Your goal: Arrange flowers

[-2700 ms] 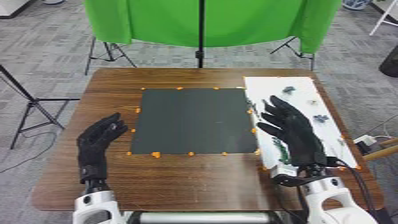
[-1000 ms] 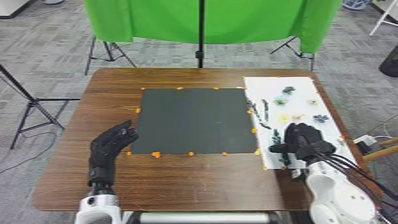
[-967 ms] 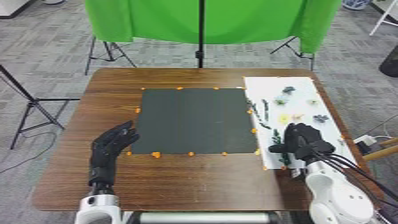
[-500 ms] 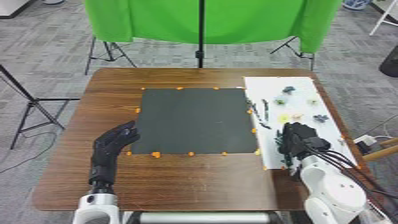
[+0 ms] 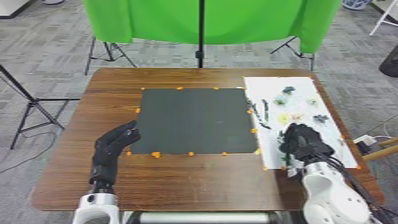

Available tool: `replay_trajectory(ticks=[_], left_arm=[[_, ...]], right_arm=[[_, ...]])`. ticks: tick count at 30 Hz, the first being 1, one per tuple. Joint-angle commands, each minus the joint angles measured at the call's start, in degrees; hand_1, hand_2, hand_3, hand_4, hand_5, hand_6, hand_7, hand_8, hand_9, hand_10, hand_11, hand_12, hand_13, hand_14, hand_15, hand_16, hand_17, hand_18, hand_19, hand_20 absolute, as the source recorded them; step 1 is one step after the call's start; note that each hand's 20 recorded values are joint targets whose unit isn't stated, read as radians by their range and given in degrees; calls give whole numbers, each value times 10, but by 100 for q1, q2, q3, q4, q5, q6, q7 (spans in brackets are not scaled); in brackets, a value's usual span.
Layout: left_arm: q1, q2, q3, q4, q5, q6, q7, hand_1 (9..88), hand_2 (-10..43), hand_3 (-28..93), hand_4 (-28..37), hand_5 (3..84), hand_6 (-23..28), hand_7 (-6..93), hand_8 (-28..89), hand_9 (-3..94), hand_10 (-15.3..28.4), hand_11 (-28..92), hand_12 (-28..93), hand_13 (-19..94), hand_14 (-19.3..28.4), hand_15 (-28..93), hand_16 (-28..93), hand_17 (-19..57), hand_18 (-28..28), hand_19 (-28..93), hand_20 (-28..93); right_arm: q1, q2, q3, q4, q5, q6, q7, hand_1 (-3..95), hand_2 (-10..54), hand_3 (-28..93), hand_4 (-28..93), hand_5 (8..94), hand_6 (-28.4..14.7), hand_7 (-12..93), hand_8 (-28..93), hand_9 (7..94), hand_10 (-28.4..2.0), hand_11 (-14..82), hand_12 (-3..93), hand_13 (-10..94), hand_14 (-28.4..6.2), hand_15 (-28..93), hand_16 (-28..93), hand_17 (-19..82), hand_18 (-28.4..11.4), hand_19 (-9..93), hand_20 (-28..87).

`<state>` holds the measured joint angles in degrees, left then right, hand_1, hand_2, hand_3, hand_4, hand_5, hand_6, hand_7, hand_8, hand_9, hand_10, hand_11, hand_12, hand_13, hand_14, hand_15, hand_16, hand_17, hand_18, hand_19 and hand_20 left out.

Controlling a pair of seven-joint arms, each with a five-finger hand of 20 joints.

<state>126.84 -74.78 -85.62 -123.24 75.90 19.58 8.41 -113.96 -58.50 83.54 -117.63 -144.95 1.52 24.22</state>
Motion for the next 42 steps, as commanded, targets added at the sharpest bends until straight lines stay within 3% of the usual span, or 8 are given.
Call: replay_trajectory(ticks=[1, 4, 6, 8, 11, 18, 27, 42], left_arm=[[-44, 256, -168, 74, -510, 141, 263, 324, -61, 609, -160, 520, 23, 157, -75, 521, 131, 194, 121, 462, 166, 228, 7, 131, 149, 185, 275], [-116, 386, -331, 183, -935, 184, 472, 321, -58, 611, -160, 522, 23, 160, -77, 524, 129, 194, 120, 465, 165, 229, 7, 134, 148, 177, 272], [-190, 480, -446, 363, -1182, 93, 654, 304, -55, 622, -163, 513, 19, 159, -78, 512, 128, 183, 116, 454, 161, 204, 1, 140, 142, 143, 257], [-314, 576, -551, 560, -1337, -65, 704, 274, -46, 635, -178, 485, 17, 134, -79, 474, 118, 146, 108, 402, 144, 137, 1, 138, 129, 84, 238], [-536, 716, -619, 817, -1330, -126, 784, 233, -29, 652, -220, 448, 19, 93, -75, 435, 117, 103, 96, 333, 120, 95, -3, 128, 110, 32, 221], [-794, 795, -505, 1036, -2078, 68, 899, 173, 147, 645, -282, 447, 33, 70, -77, 443, 119, 97, 86, 323, 108, 91, -24, 118, 90, 27, 197], [-717, 781, -304, 1031, -2013, 94, 832, 158, 163, 648, -283, 441, 43, 67, -77, 444, 120, 98, 80, 324, 106, 94, -31, 115, 88, 29, 193], [-798, 731, -54, 1024, -1860, -148, 656, 172, 148, 665, -283, 445, 45, 70, -75, 449, 123, 105, 84, 329, 110, 96, -31, 113, 87, 28, 192]], right_arm=[[407, 77, -14, -696, 472, 337, -174, 892, -95, -283, 651, 789, -26, 340, 246, 907, -111, 379, 338, 937, 2, 631, 194, 778, -32, 878, 413], [733, -78, -339, -717, 777, 238, -303, 890, -95, -283, 656, 785, -26, 353, 240, 905, -111, 385, 333, 937, 2, 633, 193, 778, -32, 882, 408], [1173, -226, -751, -555, 994, 174, -296, 890, -95, -283, 658, 782, -26, 362, 237, 905, -111, 387, 329, 937, 2, 634, 192, 778, -33, 885, 405], [1645, -450, -1152, -370, 1271, 41, -285, 890, -95, -283, 658, 781, -26, 366, 233, 905, -112, 390, 328, 937, 2, 635, 191, 778, -33, 886, 403], [2313, -896, -1725, 28, 1429, -77, -342, 888, -95, -283, 660, 780, -27, 372, 230, 905, -113, 393, 325, 937, 2, 636, 191, 778, -32, 888, 399], [3302, -1965, -2640, 1143, 1547, -313, -493, 886, -95, -283, 667, 777, -28, 382, 221, 905, -115, 399, 318, 937, 2, 638, 190, 778, -33, 894, 393], [3552, -2571, -3107, 2018, 1524, -434, -364, 884, -95, -283, 675, 771, -26, 401, 210, 905, -116, 405, 310, 937, 2, 640, 189, 776, -36, 901, 388], [3435, -2803, -3386, 2609, 1509, -342, -243, 883, -95, -282, 652, 758, -30, 426, 184, 904, -121, 397, 296, 937, 2, 622, 187, 773, -28, 898, 366]])
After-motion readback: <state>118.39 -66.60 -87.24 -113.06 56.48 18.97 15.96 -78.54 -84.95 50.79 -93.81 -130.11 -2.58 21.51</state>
